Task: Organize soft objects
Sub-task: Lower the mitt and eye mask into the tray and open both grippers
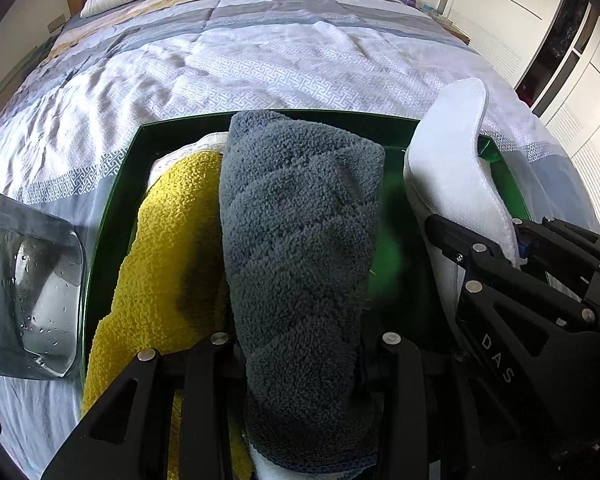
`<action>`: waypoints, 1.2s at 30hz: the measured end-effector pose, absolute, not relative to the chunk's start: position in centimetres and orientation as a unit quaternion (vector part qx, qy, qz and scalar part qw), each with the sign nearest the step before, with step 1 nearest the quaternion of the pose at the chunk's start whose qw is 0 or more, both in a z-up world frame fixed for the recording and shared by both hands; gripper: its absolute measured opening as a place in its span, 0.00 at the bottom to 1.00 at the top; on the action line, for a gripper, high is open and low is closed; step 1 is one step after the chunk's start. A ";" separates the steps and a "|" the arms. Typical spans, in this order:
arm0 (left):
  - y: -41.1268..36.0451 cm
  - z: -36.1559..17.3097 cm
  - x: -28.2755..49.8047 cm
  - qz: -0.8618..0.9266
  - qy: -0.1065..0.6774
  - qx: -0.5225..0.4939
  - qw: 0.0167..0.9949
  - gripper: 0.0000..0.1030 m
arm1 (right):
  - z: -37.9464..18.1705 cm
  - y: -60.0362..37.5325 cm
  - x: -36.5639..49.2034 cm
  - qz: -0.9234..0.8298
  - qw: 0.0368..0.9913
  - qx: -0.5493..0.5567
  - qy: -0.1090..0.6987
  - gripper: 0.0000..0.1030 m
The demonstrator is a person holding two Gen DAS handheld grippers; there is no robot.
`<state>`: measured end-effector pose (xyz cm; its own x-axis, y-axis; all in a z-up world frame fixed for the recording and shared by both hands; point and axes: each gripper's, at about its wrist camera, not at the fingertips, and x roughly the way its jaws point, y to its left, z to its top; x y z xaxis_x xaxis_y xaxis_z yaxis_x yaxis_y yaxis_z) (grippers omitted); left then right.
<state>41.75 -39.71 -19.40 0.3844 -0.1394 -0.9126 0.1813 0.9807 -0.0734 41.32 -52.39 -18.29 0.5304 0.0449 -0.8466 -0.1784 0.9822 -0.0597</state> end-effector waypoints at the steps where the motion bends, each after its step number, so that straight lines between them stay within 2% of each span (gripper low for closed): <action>1: -39.6 -19.4 41.7 -0.098 0.546 0.018 0.832 0.31 | -18.3 -52.4 41.4 0.064 0.872 -0.068 0.480 0.15; 8: -39.6 -19.3 41.6 -0.103 0.545 0.014 0.832 0.34 | -18.2 -52.7 41.4 0.059 0.872 -0.060 0.482 0.22; 12: -39.1 -19.3 41.6 -0.097 0.544 0.013 0.833 0.43 | -18.1 -53.0 41.3 0.052 0.873 -0.061 0.482 0.30; 18: -39.1 -18.8 41.5 -0.093 0.536 0.014 0.839 0.57 | -17.2 -53.3 40.8 0.048 0.875 -0.065 0.477 0.33; 21: -39.3 -18.3 41.3 -0.089 0.527 0.023 0.845 0.59 | -16.7 -53.4 40.5 0.049 0.877 -0.065 0.474 0.34; 27: -39.3 -16.9 40.7 -0.076 0.500 0.045 0.861 0.63 | -15.8 -53.6 39.9 0.046 0.883 -0.056 0.463 0.44; 36: -38.9 -14.7 40.0 -0.079 0.479 0.044 0.873 0.65 | -13.2 -53.6 37.9 0.030 0.892 -0.053 0.448 0.48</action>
<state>39.96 -38.93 -14.73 0.5284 -0.0947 -0.8437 0.1798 0.9837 0.0022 37.90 -53.63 -13.19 0.5966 0.0072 -0.8025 -0.1014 0.9926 -0.0665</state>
